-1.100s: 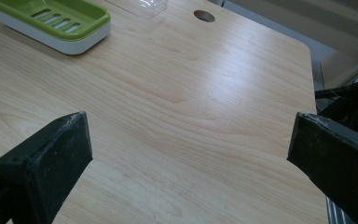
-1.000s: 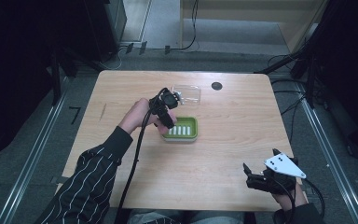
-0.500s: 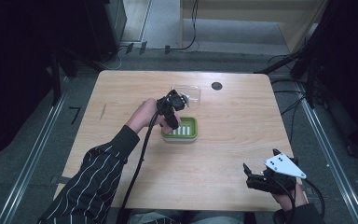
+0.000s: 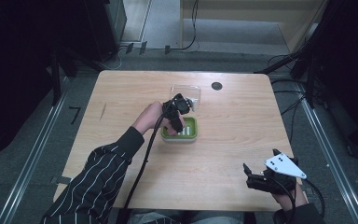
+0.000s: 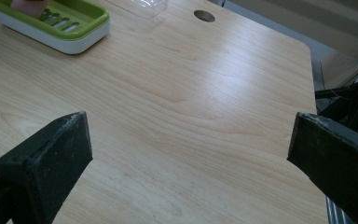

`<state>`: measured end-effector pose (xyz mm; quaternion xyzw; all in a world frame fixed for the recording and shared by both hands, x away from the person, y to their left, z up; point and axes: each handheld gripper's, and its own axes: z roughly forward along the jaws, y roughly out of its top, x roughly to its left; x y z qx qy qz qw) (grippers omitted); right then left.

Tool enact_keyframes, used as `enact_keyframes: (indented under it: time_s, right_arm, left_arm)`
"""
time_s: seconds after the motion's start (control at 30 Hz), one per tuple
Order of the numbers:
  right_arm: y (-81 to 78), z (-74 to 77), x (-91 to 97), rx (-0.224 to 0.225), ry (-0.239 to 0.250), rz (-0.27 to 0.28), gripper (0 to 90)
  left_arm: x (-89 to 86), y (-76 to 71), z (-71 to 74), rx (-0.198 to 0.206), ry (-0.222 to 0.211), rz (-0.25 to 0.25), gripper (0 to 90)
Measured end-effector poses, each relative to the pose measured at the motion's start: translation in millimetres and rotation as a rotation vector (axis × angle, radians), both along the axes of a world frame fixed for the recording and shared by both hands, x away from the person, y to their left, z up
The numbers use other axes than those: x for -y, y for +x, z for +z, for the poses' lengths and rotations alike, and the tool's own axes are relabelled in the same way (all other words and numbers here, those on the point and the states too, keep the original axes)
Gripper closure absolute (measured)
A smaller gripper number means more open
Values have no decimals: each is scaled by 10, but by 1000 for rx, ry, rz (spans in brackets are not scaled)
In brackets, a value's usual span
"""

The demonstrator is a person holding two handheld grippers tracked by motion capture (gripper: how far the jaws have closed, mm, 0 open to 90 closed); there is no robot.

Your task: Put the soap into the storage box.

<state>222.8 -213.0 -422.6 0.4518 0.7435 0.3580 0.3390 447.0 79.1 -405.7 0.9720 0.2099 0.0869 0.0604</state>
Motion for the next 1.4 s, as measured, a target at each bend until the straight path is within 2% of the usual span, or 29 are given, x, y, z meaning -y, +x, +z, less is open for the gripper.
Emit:
enact_keyframes:
  time_s: [0.47, 0.57, 0.67, 0.8, 0.97, 1.17, 1.3, 1.4]
  right_arm:
    - [-1, 0, 0, -1, 1, -2, 0]
    - [-5, 0, 4, -2, 1, -3, 0]
    - [-7, 0, 5, -2, 0, -4, 0]
    - [-11, 1, 7, 0, 0, -4, 0]
    - [-11, 0, 5, -3, 0, -4, 0]
    - [-8, 1, 3, -2, 0, -2, 0]
    - [-6, 1, 2, -2, -1, 0, 0]
    - [-4, 1, -1, -2, -1, 2, 0]
  left_arm:
    - [29, 26, -56, 7, -39, -2, 389]
    - [50, 29, -81, 12, -38, -17, 388]
    - [65, 27, -119, 26, -57, -12, 388]
    - [81, 33, -148, 21, -43, -17, 387]
    - [90, 42, -222, 26, -58, -17, 389]
    - [85, 51, -244, 29, -58, -25, 390]
    - [78, 50, -268, 27, -85, -28, 391]
    - [69, 52, -267, 25, -90, -30, 390]
